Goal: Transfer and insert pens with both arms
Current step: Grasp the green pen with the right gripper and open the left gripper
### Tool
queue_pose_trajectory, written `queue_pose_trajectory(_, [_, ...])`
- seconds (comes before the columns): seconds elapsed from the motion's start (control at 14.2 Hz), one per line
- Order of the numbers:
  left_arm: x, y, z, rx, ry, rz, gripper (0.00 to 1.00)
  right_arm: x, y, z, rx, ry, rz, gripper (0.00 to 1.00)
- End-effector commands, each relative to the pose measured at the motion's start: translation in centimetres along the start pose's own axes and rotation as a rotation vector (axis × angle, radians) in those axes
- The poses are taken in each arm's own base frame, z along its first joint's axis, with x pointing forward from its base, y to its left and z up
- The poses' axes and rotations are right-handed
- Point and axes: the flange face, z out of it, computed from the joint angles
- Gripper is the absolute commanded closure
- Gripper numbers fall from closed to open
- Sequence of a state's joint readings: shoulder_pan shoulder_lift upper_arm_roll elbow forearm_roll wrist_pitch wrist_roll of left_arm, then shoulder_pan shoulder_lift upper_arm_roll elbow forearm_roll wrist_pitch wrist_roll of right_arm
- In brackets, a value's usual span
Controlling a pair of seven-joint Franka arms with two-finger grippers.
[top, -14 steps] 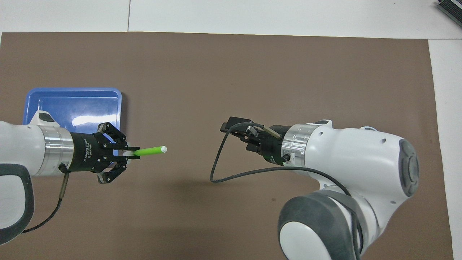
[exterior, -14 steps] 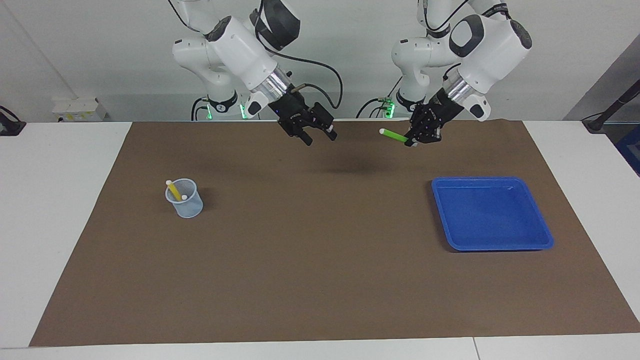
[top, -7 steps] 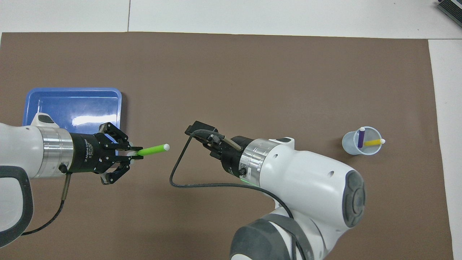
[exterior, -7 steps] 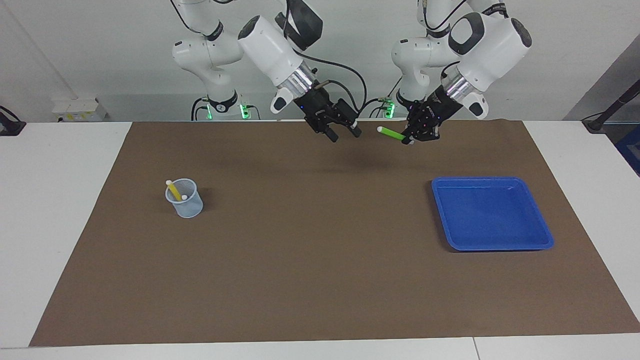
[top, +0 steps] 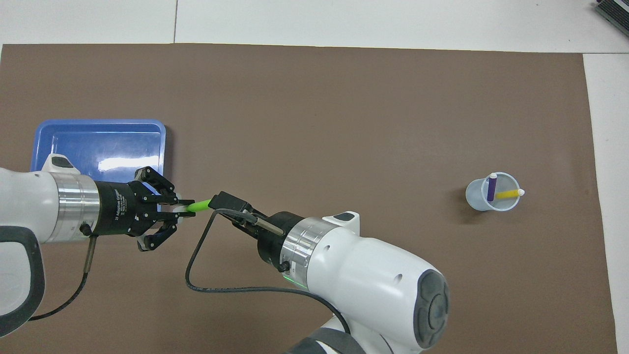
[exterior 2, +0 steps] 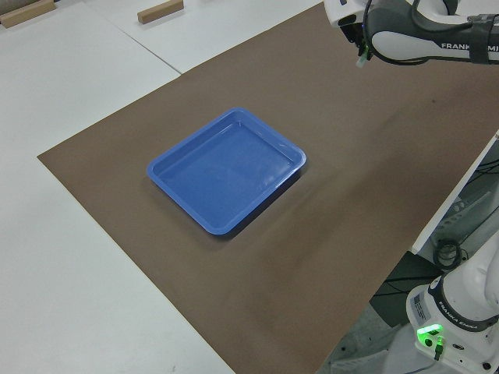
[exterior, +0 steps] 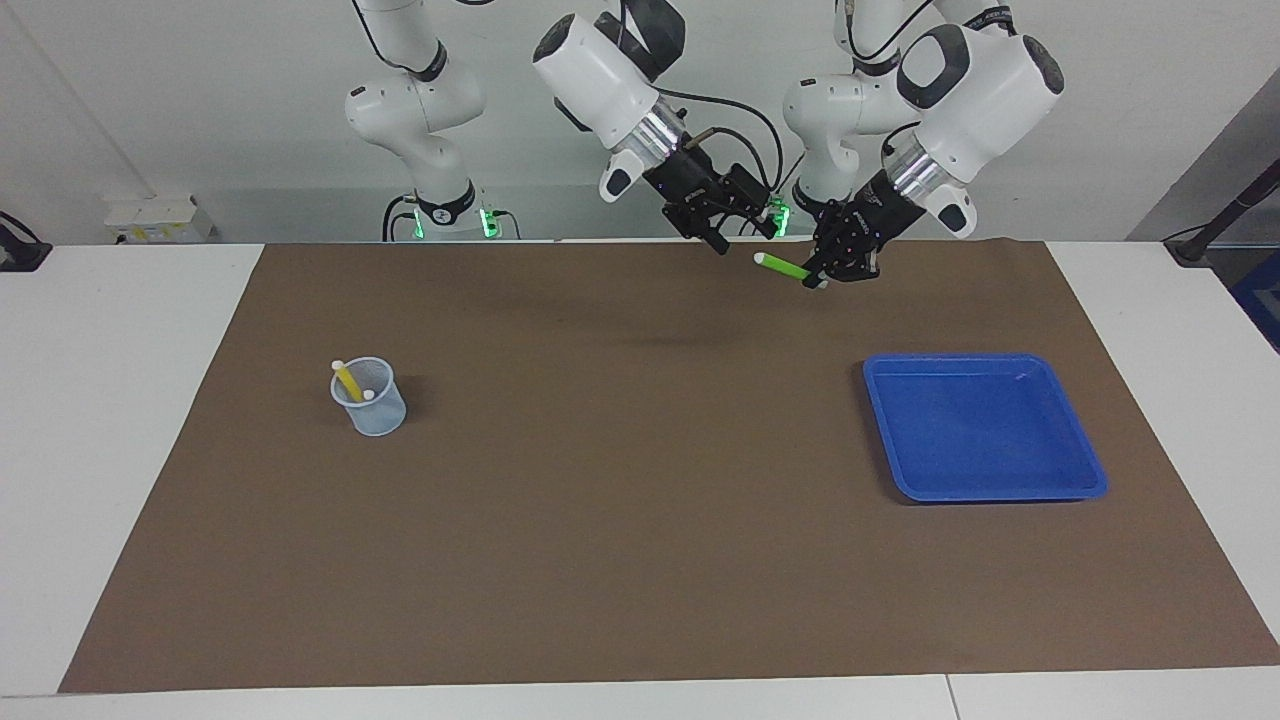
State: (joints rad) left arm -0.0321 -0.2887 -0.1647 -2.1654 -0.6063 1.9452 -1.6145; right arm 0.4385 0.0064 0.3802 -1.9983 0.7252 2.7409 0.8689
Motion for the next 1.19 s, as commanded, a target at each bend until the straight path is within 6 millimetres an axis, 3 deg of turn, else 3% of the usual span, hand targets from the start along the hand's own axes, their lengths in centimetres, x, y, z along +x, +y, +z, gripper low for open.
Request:
queue_pose_trajectory(0.0, [0.0, -1.0, -0.2, -0.015, -0.013, -0.016, 1.0, 0.5, -0.8, 0.7, 0.022, -0.003, 0.025, 0.14])
queue_pose_trajectory(0.07, [0.0, -1.0, -0.2, -0.015, -0.013, -0.016, 1.0, 0.3, -1.0, 0.9, 0.023, -0.008, 0.021, 0.17])
queue_pose_trajectory(0.28, [0.0, -1.1, -0.2, -0.012, -0.014, -0.017, 1.0, 0.1, -0.9, 1.5, 0.017, -0.015, 0.019, 0.38])
queue_pose_trajectory(0.49, [-0.1, -1.1, -0.2, -0.012, -0.015, -0.017, 1.0, 0.8, -1.0, 1.8, 0.047, 0.014, 0.022, 0.39])
queue_pose_trajectory(0.84, [-0.1, -1.2, -0.3, -0.012, -0.015, -0.017, 1.0, 0.8, -0.9, 1.9, 0.045, 0.014, 0.023, 0.58])
queue_pose_trajectory(1.05, [-0.1, -1.1, -0.4, -0.013, -0.015, -0.02, 1.0, 0.8, -0.9, 1.9, 0.046, 0.014, 0.025, 0.62])
queue_pose_trajectory(1.12, [-0.1, -1.1, -0.4, -0.014, -0.016, -0.022, 1.0, 0.6, -0.8, 2.0, 0.043, 0.011, 0.022, 0.68])
